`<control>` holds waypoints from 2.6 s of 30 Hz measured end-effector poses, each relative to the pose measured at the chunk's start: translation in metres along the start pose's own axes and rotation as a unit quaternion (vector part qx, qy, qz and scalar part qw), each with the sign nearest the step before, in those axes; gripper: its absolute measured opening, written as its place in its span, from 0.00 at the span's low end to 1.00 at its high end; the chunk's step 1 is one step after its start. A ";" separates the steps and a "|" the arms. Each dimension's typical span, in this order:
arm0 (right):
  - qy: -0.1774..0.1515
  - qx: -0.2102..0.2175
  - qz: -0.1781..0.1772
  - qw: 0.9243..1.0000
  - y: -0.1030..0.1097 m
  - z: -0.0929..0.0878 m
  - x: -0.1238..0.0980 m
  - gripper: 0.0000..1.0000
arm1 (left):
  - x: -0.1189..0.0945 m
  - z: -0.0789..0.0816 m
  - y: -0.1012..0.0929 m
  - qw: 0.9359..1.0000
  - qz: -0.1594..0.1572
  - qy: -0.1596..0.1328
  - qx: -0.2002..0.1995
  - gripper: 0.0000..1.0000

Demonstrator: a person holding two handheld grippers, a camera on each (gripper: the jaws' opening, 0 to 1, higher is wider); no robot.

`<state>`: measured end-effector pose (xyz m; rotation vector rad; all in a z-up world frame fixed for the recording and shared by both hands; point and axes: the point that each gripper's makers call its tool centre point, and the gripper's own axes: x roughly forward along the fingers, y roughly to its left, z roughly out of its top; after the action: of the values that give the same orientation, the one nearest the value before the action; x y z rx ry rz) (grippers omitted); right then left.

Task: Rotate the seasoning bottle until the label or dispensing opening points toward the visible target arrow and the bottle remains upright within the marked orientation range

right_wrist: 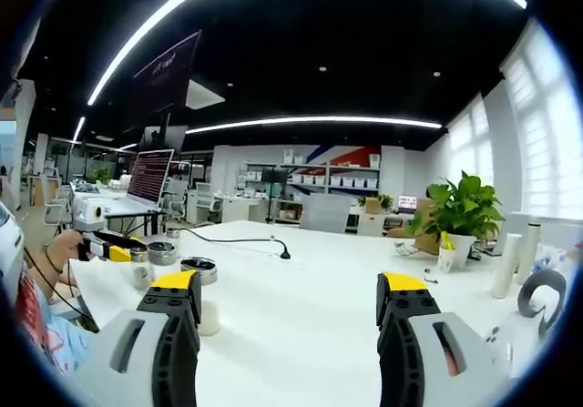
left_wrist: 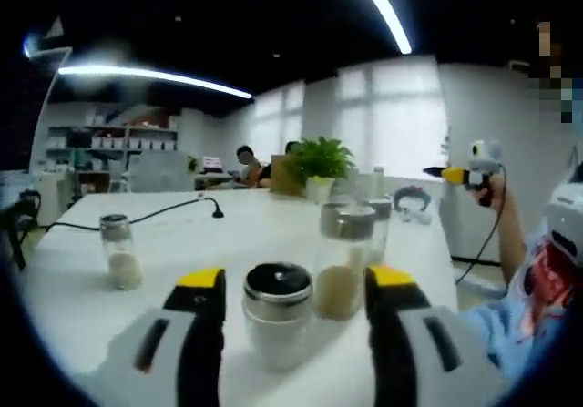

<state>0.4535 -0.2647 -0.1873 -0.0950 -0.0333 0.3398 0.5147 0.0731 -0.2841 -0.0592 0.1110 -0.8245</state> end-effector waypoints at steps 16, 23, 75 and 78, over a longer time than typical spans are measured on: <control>-0.001 0.000 -0.003 1.000 -0.001 0.000 0.000 0.81 | 0.006 -0.002 0.008 0.988 0.148 -0.030 0.014 0.55; -0.002 0.001 -0.001 1.000 0.000 0.000 0.001 0.81 | 0.000 0.009 0.010 0.976 0.209 -0.059 0.033 0.50; -0.002 0.001 0.004 1.000 0.004 0.000 0.001 0.81 | 0.008 0.001 0.016 0.994 0.065 -0.078 0.035 0.33; 0.000 0.002 0.003 1.000 0.004 0.000 0.001 0.81 | 0.009 0.002 0.015 0.995 0.048 -0.079 0.032 0.33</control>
<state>0.4536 -0.2607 -0.1879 -0.0913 -0.0331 0.3467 0.5325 0.0768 -0.2846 -0.0594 -0.0619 -0.7230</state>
